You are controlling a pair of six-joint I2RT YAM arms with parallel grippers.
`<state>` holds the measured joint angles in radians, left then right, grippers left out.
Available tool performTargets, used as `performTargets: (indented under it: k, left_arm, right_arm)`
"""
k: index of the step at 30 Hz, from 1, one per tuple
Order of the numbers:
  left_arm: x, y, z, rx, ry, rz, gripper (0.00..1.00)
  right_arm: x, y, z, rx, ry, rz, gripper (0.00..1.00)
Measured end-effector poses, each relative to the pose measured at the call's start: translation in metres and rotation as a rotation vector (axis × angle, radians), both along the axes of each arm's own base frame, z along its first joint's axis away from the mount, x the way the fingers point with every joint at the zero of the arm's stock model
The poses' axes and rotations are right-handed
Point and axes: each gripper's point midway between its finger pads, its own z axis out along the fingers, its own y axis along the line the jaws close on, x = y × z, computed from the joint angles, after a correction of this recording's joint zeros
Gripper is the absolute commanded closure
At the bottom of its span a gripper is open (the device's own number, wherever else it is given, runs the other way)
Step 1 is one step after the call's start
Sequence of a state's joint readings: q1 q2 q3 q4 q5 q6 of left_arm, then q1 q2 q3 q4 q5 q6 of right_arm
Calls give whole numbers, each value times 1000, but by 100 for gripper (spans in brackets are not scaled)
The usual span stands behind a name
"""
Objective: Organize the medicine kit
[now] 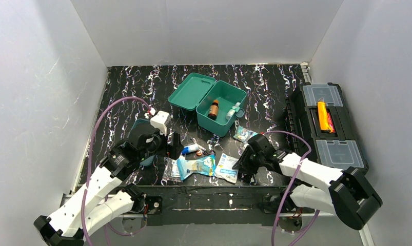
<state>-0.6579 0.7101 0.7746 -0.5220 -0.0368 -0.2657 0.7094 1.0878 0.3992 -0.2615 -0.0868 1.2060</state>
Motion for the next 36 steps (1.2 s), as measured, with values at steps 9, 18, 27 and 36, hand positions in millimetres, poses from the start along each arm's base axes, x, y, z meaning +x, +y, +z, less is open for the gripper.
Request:
performTargets:
  k: [9,18,27,36]
  left_arm:
    - [0,-2,-4,9,14,-10,2]
    - [0,-2,-4,9,15,-11,2]
    - [0,-1,-4,15,13,-9,2]
    - [2,1,-4,24,3,2,2]
  right_arm:
    - [2,1,-5,-35,15,3,99]
    - [11,-18,24,-128,-80,-7,99]
    - [29,-10,100,-91,-227,41,99]
    - [54,4,174,-72,-361,90,99]
